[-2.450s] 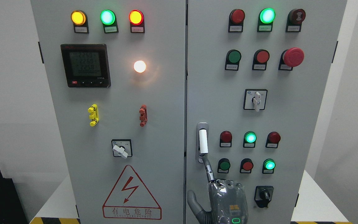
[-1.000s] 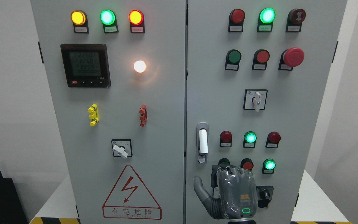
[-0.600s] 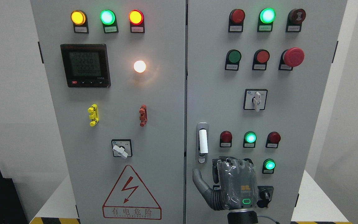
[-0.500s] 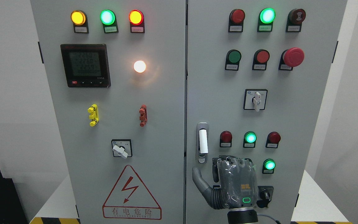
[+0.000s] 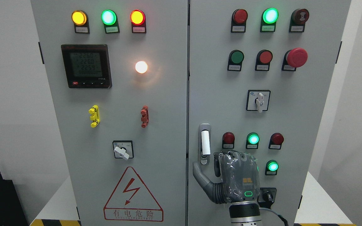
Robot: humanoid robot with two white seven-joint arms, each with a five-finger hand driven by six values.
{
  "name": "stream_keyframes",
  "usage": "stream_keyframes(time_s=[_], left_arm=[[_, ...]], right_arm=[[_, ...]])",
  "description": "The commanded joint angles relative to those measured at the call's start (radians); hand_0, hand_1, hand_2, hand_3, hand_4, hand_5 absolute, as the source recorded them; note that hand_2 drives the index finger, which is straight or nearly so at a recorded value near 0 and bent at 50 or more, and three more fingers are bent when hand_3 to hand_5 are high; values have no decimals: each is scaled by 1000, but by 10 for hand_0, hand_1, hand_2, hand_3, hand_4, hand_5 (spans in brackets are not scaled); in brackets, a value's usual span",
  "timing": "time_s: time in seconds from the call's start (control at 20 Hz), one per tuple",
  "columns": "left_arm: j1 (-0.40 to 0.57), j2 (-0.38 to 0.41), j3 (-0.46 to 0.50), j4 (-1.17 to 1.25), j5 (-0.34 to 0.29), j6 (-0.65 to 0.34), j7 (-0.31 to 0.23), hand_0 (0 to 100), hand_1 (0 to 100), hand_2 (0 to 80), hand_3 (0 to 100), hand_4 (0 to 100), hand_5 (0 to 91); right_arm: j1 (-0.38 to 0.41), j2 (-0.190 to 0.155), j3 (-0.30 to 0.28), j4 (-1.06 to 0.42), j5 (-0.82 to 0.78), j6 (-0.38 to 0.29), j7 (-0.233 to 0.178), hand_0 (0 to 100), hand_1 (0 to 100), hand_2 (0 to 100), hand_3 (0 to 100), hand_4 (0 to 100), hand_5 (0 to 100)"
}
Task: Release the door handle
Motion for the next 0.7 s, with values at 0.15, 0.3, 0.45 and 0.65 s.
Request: stream_keyframes(time_s=[0.15, 0.3, 0.45, 0.65], left_arm=[[0, 0, -12, -15, -1, 0, -1, 120, 389, 0, 0, 0, 0], [0, 0, -12, -15, 0, 0, -1, 120, 389, 0, 0, 0, 0], [0, 0, -12, -15, 0, 0, -1, 120, 389, 0, 0, 0, 0], [0, 0, -12, -15, 0, 0, -1, 120, 389, 0, 0, 0, 0]], right_arm=[[-34, 1, -2, 23, 0, 9, 2, 235, 355, 1000, 1000, 1000, 967], [-37, 1, -2, 25, 0, 9, 3, 227, 383, 1000, 1000, 1000, 967], [-38, 1, -3, 25, 0, 10, 3, 231, 404, 1000, 1000, 1000, 967], [-38, 1, -5, 23, -1, 13, 3, 277, 402, 1000, 1000, 1000, 968]])
